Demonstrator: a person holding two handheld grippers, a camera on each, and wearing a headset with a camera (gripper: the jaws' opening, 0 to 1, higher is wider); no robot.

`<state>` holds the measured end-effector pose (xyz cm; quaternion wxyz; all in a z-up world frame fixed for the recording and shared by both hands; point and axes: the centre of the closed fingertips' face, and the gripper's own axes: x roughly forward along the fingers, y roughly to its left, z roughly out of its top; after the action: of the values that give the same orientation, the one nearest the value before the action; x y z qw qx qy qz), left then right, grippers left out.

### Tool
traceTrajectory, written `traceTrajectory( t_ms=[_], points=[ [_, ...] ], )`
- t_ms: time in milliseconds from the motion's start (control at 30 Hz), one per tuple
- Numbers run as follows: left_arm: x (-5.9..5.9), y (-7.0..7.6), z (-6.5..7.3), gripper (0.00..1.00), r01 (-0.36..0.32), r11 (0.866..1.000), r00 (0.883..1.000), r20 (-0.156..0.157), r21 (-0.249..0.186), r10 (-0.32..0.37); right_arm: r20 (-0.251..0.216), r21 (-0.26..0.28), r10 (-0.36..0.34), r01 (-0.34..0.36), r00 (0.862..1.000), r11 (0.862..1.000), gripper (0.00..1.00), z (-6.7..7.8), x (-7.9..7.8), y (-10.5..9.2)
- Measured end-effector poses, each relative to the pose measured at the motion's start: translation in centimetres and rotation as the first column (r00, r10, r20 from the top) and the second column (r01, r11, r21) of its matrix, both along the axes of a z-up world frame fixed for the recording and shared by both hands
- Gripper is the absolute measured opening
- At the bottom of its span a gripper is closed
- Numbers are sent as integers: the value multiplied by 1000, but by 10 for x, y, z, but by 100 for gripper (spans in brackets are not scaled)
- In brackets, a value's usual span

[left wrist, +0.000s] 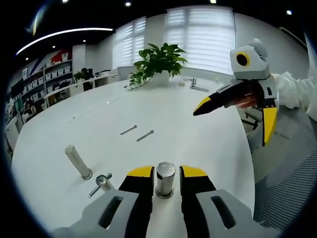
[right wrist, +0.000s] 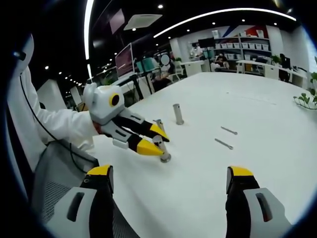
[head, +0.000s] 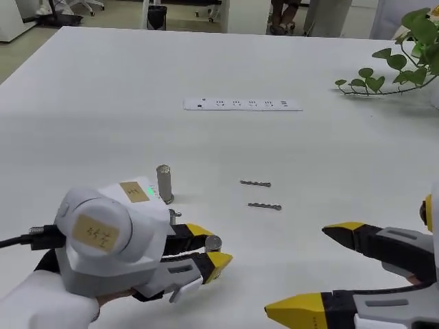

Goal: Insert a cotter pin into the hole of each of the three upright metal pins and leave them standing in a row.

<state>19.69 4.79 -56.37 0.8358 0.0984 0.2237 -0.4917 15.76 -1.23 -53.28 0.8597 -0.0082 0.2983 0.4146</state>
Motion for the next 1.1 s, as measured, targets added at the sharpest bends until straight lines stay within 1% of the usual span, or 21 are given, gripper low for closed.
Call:
traceTrajectory(
  t_ms=[67, 100, 167, 233, 267, 300, 333, 400, 467, 533, 633, 700, 767, 833, 900, 967, 1000, 1033, 1067, 1100],
  points=[
    [-3, -1, 5, 25, 19, 1000, 1000, -2, -6, -19, 1, -1, -1, 1, 1000, 1000, 93, 0, 0, 0],
    [-5, -2, 7, 28, 31, 999, 1000, 2, -8, -31, 2, -1, -2, 2, 1000, 1000, 93, 0, 0, -1],
    [-10, -3, 12, 34, 52, 998, 999, -7, -32, -52, 3, 1, -3, 3, 1000, 1000, 93, 1, 1, -1],
    [-14, -1, 16, 41, 70, 997, 998, 3, -40, -70, 3, -2, -2, 2, 1000, 1000, 93, 1, 1, -1],
    [-17, 0, 17, 44, 81, 996, 997, 2, -44, -81, 3, -2, -2, 2, 1000, 1000, 93, 1, 1, -1],
    [-21, 1, 18, 46, 92, 994, 996, -11, -58, -92, 4, -1, -2, 2, 1000, 1000, 93, 1, 1, -1],
    [-24, 3, 20, 47, 99, 993, 995, -15, -67, -100, 3, 0, -2, 2, 1000, 1000, 92, 1, 1, -1],
    [-30, 5, 22, 47, 116, 990, 993, -14, -75, -117, 4, -4, 0, 0, 1000, 1000, 92, 1, 1, -1],
    [-36, 10, 25, 49, 133, 987, 990, -26, -85, -136, 4, -5, 1, -1, 1000, 1000, 92, 1, 1, -1],
    [-43, 15, 26, 57, 153, 984, 986, -47, -89, -158, 5, -3, 0, 0, 1000, 1000, 92, 1, 2, -1],
    [-47, 23, 28, 71, 158, 984, 986, -42, -82, -161, 7, -8, 0, 0, 1000, 1000, 92, 0, 3, -2],
    [-49, 27, 27, 78, 158, 985, 986, -46, -72, -161, 8, -6, -1, 1, 1000, 1000, 91, 0, 3, -2],
    [-50, 34, 25, 79, 155, 986, 986, -54, -65, -158, 6, -5, -3, 3, 1000, 1000, 91, 0, 3, -2],
    [-48, 40, 24, 79, 123, 990, 990, -62, -66, -127, 5, -6, -3, 3, 1000, 1000, 91, 0, 3, -2],
    [-48, 46, 23, 80, 114, 992, 991, -61, -59, -118, 5, -9, -3, 3, 1000, 1000, 91, 0, 3, -2],
    [-47, 52, 22, 85, 92, 994, 993, -69, -65, -96, 4, -9, -3, 3, 1000, 1000, 91, 0, 2, -2],
    [-47, 55, 22, 89, 81, 994, 994, -73, -70, -86, 4, -9, -4, 5, 1000, 1000, 91, 0, 3, -2],
    [-46, 57, 22, 91, 71, 995, 995, -70, -70, -76, 3, -10, -5, 5, 1000, 1000, 91, -1, 3, -2],
    [-44, 61, 21, 94, 47, 997, 996, -73, -61, -51, 3, -12, -5, 5, 1000, 1000, 91, -1, 3, -2],
    [-43, 63, 20, 96, 39, 997, 996, -76, -60, -44, 3, -13, -5, 5, 1000, 1000, 91, -1, 2, -2]
  ],
)
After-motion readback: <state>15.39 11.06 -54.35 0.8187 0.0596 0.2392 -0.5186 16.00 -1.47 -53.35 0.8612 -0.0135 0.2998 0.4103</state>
